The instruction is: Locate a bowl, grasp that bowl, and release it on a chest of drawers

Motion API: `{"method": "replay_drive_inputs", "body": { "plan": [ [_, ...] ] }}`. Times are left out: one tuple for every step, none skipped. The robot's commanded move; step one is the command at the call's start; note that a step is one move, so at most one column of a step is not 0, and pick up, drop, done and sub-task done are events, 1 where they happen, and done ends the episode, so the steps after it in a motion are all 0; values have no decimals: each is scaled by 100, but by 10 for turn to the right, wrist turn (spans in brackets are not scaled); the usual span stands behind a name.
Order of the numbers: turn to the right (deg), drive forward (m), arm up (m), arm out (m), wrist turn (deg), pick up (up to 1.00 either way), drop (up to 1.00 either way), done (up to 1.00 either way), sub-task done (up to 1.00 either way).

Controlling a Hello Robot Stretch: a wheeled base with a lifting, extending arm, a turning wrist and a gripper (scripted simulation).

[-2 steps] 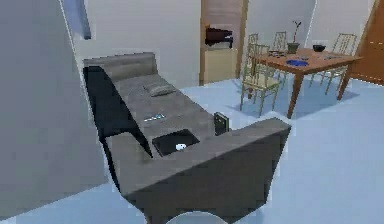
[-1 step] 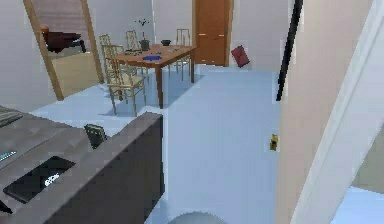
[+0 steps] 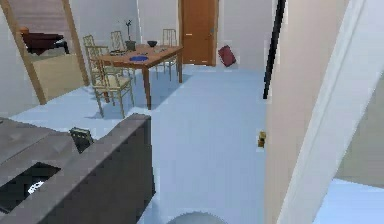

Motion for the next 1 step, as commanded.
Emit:
{"method": "replay_drive_inputs", "body": {
  "plan": [
    [0,40,0,0,0,0,0,0,0]
  ]
}}
